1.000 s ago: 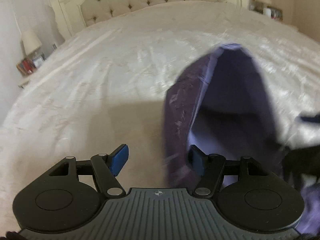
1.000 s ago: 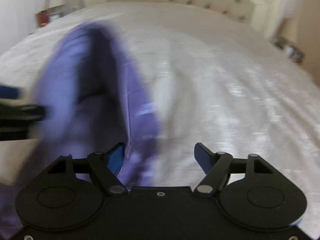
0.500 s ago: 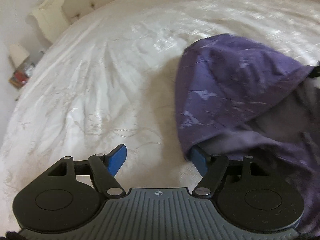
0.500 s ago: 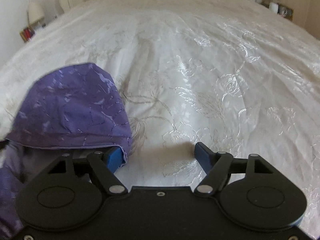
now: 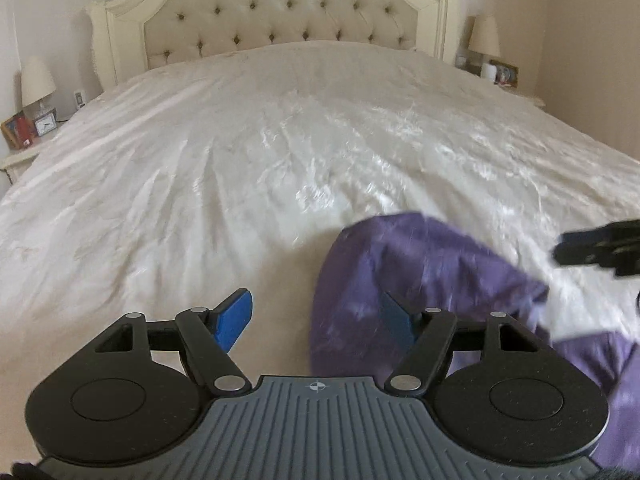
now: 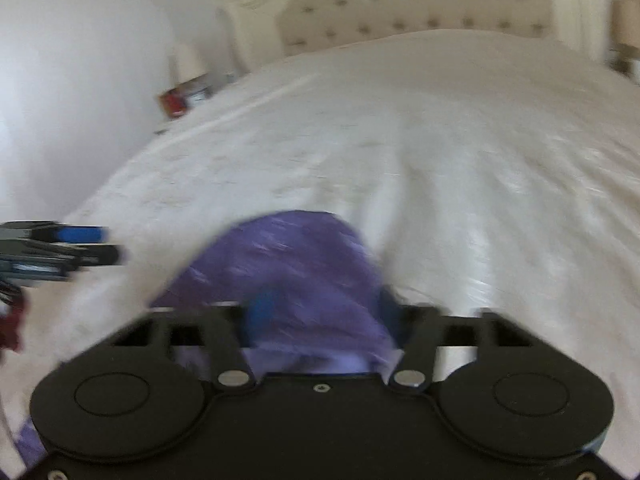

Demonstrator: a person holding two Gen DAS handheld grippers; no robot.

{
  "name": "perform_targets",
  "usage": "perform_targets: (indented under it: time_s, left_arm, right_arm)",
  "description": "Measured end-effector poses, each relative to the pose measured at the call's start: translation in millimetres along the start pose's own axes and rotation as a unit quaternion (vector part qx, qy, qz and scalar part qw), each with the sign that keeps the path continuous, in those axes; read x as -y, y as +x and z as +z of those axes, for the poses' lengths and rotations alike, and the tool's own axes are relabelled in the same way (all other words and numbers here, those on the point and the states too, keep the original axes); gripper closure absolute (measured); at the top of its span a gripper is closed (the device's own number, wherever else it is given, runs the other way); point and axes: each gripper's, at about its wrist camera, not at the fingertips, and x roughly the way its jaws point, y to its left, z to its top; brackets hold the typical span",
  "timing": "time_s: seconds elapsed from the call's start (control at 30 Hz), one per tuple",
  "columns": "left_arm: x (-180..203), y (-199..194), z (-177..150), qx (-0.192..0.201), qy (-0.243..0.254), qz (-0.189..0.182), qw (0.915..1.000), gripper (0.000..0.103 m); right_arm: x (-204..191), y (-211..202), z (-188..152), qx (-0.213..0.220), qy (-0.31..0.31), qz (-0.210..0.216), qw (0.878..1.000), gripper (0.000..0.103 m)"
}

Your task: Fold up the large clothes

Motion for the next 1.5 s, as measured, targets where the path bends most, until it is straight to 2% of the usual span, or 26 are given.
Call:
perform_targets:
  time_s: [0.03,0.2,0.27,0.33,0.37,0.4,0.47,0.57,0.7,0.8,0.9,0.97,1.03,1.1,1.17,1.2,1.37,1.47,1.5]
  left_arm:
    - [5.4,8.9,3.5,-0.001,-0.002,0.002,1.0,0.033]
    - [20.1,52.9,10.9,-0.021,-0.026,-0.001,0.9994,0.033]
    - [22.9,71.3,2.6,-0.045,-0.027,0.01,0.9986,0.033]
    - [25.6,96.1,-11.8,-0.094,-0.005,0.037,0.9948,0.032]
    - [26.2,106.0,-19.6,-0.118,0.008,0.047,0.9919,0.031]
    - [24.7,116.6,-31.3,-0.136,0.019,0.05,0.9892,0.03]
    - [17.5,113.9,-42.7,-0.115,0.011,0.043,0.9924,0.027]
    - [8.6,103.5,-39.3,-0.114,-0.013,0.034,0.9929,0.029]
    - [5.0,67.9,-25.6,-0.062,-0.05,0.029,0.9964,0.029]
    - [11.3,48.0,-21.6,-0.032,-0.068,0.002,0.9972,0.029]
    - [23.7,53.3,-27.5,-0.052,-0.052,-0.033,0.9968,0.029]
    - [29.7,65.4,-39.3,-0.078,-0.033,-0.02,0.9962,0.029]
    - [28.0,81.8,-52.4,-0.121,-0.044,-0.017,0.9915,0.028]
    - [24.2,89.3,-61.5,-0.118,-0.06,-0.022,0.9909,0.026]
    - [22.2,89.0,-63.3,-0.115,-0.061,-0.024,0.9912,0.026]
    - [22.1,87.9,-62.2,-0.117,-0.06,-0.023,0.9911,0.026]
    - [22.2,71.6,-53.1,-0.115,-0.064,-0.008,0.9912,0.028]
    - [19.8,44.3,-50.2,-0.099,-0.068,0.0,0.9928,0.028]
    - [17.8,35.1,-50.8,-0.096,-0.072,-0.001,0.9927,0.028]
  right_arm:
    - [-6.6,12.7,4.6,-0.003,-0.005,0.007,1.0,0.066]
    - [-21.2,81.1,10.7,-0.039,-0.029,0.006,0.999,0.067]
    - [-16.5,102.4,4.8,-0.063,-0.038,-0.031,0.997,0.068]
    - [-0.3,121.0,-4.5,-0.096,-0.037,-0.081,0.991,0.07]
    - [8.4,126.1,-9.3,-0.106,-0.035,-0.096,0.989,0.071]
    - [13.1,126.0,-11.7,-0.105,-0.036,-0.094,0.989,0.072]
    - [12.3,122.7,-12.7,-0.105,-0.052,-0.09,0.989,0.072]
    - [10.3,104.4,-4.0,-0.094,-0.049,-0.052,0.993,0.052]
    - [15.7,74.6,21.0,-0.018,-0.031,-0.009,0.999,0.042]
    - [22.6,89.7,42.0,-0.023,-0.03,-0.001,0.999,0.036]
    - [31.2,121.0,51.3,-0.048,-0.042,-0.011,0.998,0.036]
    - [32.8,140.0,51.8,-0.069,-0.041,-0.018,0.997,0.036]
    - [36.4,154.0,52.2,-0.086,-0.034,-0.015,0.996,0.036]
    - [36.6,163.1,51.1,-0.098,-0.036,-0.012,0.994,0.042]
    - [32.5,159.2,49.8,-0.104,-0.053,-0.012,0.993,0.08]
    - [27.8,155.2,49.2,-0.098,-0.065,-0.012,0.993,0.086]
    - [-0.2,107.9,54.1,-0.029,-0.145,-0.012,0.989,0.089]
    - [-30.0,59.1,50.9,0.029,-0.219,0.003,0.975,0.09]
    - [-41.4,35.9,45.2,0.049,-0.248,0.01,0.967,0.09]
